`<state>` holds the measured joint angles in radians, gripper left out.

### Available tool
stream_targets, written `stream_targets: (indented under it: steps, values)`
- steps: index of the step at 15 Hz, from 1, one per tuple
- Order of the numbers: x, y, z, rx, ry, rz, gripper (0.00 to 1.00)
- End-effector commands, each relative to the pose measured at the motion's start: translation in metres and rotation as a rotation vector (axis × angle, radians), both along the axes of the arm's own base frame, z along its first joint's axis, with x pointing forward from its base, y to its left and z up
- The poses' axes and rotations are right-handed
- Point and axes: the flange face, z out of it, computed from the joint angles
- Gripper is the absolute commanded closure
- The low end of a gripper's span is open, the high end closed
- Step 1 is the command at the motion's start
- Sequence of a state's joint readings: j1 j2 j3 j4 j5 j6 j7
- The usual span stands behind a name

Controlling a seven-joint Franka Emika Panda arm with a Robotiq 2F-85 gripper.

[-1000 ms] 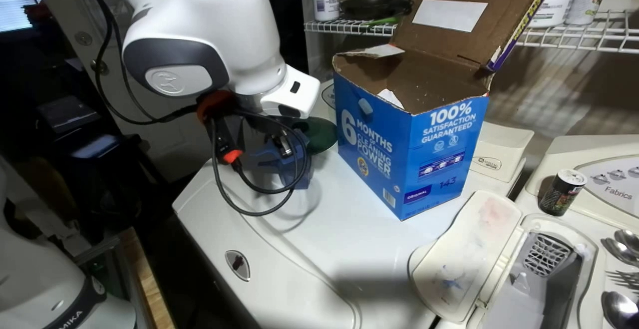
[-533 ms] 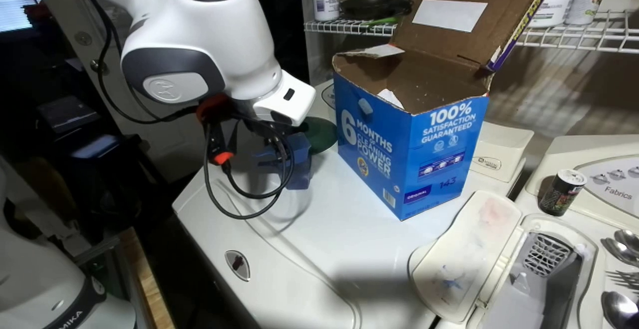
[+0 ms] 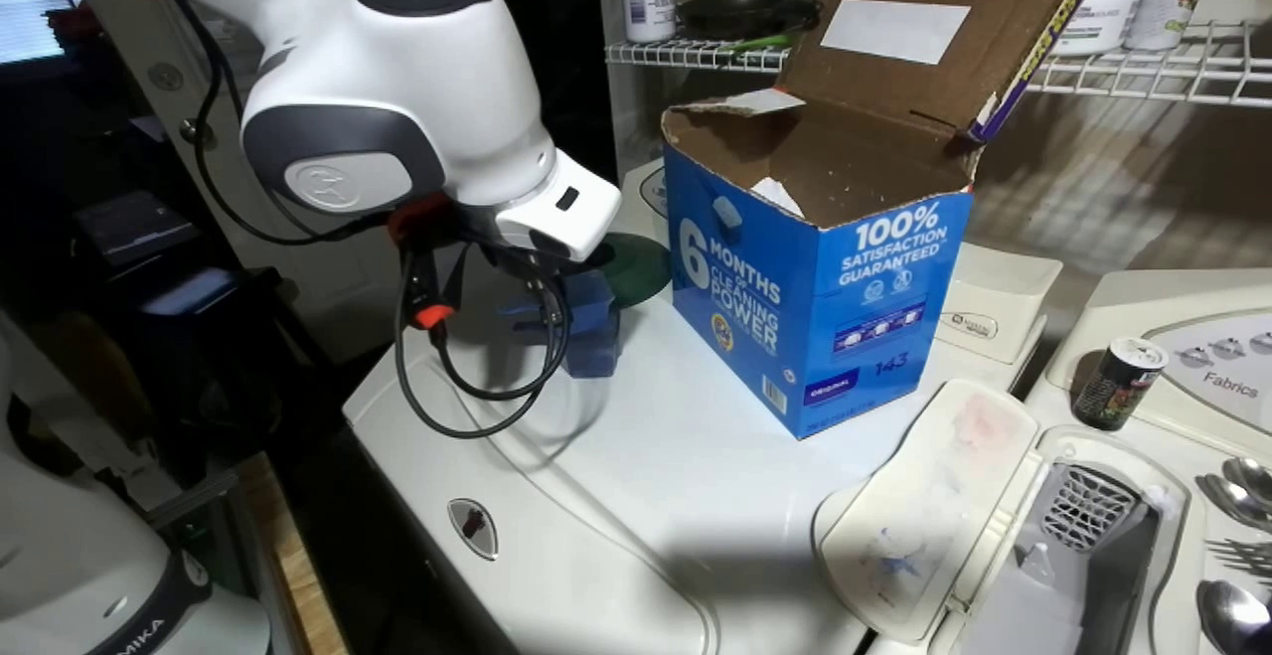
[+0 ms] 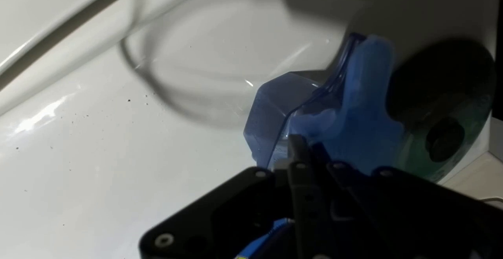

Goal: Unstack the scoops, then turn the right scoop to the right and stack the scoops together

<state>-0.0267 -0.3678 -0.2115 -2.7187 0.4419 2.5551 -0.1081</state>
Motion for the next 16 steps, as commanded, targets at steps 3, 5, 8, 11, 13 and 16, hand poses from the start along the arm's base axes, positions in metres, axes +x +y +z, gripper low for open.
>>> stream_targets:
  steps: [3,5,8,11,13,16]
  values:
    - [0.005,0.006,-0.006,0.014,0.006,-0.046,0.99]
    - [0.005,0.006,-0.008,0.013,0.013,-0.061,0.99]
    - [0.007,0.006,-0.011,0.018,0.023,-0.079,0.99]
    - [0.008,0.004,-0.011,0.019,0.026,-0.097,0.99]
    - [0.010,0.003,-0.012,0.020,0.029,-0.112,0.99]
    - [0.013,0.001,-0.014,0.021,0.036,-0.128,0.99]
